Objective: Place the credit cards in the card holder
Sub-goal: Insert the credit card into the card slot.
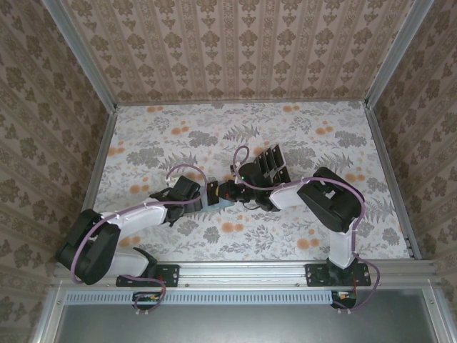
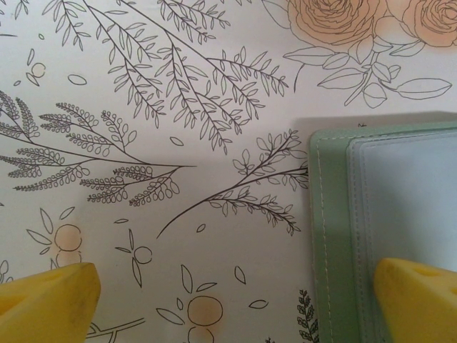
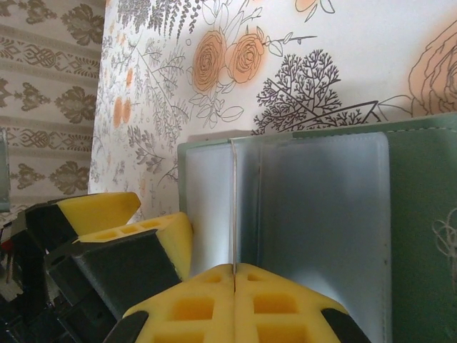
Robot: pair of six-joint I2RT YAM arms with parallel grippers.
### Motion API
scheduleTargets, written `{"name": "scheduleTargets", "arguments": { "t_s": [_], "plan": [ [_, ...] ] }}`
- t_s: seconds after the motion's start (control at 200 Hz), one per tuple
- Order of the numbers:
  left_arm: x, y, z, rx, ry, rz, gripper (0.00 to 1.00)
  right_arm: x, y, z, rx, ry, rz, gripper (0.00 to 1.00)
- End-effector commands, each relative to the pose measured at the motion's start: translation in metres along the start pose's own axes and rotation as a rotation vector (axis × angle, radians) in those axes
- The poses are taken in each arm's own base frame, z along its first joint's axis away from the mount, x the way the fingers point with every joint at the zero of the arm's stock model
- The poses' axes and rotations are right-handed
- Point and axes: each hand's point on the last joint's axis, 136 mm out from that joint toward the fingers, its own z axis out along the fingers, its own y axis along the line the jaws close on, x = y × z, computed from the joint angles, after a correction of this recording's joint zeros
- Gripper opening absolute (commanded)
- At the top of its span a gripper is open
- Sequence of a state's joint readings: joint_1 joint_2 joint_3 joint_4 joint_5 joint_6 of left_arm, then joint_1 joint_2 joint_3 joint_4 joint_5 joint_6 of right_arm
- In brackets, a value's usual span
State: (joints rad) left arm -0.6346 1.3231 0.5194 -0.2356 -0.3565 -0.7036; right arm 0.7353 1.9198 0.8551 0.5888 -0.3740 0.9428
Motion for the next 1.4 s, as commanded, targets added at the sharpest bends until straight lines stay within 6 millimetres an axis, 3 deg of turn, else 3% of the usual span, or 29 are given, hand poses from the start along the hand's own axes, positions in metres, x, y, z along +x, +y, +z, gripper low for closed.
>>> {"name": "scheduleTargets", "arguments": {
  "t_s": [0.0, 0.815, 1.395],
  "plan": [
    [0.013, 0.009, 0.003, -0.049, 0.039, 0.022, 1.0, 0.005, -0.004, 0.002, -0.017, 0.02, 0.015, 0.0],
    [0.013, 0.008, 0.004, -0.052, 0.04, 0.024, 1.0, 0.022, -0.031, 0.001, -0.005, 0.102, 0.076, 0.0],
    [0.014, 0.008, 0.005, -0.051, 0.042, 0.028, 1.0, 0.022, -0.023, 0.012, -0.043, 0.152, 0.068, 0.0]
  ]
}}
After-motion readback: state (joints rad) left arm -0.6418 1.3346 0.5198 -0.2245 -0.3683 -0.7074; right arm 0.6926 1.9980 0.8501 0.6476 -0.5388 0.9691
